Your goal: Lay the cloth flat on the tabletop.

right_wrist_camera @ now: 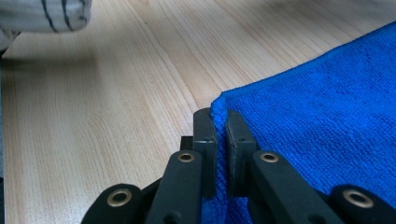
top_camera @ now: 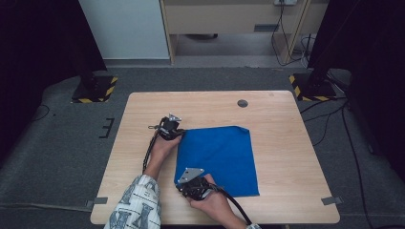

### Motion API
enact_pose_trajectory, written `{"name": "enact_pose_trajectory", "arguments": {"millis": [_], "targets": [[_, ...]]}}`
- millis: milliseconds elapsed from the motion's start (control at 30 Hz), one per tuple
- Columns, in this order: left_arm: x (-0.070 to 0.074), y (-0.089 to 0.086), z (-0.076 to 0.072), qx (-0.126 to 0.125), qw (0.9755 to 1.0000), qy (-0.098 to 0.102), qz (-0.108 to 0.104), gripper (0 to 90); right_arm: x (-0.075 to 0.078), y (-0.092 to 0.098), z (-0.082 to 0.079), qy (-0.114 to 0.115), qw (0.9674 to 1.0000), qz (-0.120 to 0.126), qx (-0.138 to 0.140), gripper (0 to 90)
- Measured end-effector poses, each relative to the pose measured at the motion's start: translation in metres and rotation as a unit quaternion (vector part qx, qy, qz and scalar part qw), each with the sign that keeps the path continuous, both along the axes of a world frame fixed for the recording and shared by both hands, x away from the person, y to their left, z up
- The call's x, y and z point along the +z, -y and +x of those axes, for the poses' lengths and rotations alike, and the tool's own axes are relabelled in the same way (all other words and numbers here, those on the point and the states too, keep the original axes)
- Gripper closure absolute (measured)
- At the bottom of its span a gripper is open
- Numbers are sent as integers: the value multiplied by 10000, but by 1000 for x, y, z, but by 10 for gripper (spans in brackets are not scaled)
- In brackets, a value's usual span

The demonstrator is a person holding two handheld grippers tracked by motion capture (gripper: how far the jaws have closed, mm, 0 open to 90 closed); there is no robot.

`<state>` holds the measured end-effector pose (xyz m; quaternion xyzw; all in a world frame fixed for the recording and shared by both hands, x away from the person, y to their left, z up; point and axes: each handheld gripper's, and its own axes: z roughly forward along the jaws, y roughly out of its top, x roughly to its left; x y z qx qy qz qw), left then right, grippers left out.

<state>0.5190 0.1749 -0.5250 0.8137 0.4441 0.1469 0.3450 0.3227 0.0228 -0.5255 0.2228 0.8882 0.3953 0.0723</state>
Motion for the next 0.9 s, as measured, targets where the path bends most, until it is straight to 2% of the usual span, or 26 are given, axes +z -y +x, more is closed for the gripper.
{"name": "enact_pose_trajectory", "arguments": {"millis": [100,133,167,200,233,267,367,433,467,533,900], "targets": [[4,1,0,45,9999,88,-32,866,2,0,0,35,10000,6,-29,858],[12,2,-2,91,9997,215,-100,867,3,1,0,36,10000,32,-32,859],[12,2,-2,91,9997,215,-100,867,3,1,0,36,10000,32,-32,859],[21,2,-4,84,9993,337,-100,868,6,2,0,61,9999,93,-93,861],[21,2,-4,84,9993,337,-100,868,6,2,0,61,9999,93,-93,861],[30,1,-7,103,9989,458,-94,867,9,3,0,83,9997,129,-169,864],[39,-3,-8,160,9983,532,-192,867,13,4,-1,151,9995,174,-236,866],[40,-5,-8,164,9983,524,-169,869,15,5,-1,174,9992,237,-276,868],[41,-8,-7,198,9986,447,-180,869,16,5,-1,177,9991,266,-288,869],[43,-10,-6,231,9983,480,-247,870,19,7,-2,209,9987,336,-315,870],[51,-19,-6,238,9983,477,-232,869,31,0,-6,335,9979,446,-324,871]]}}
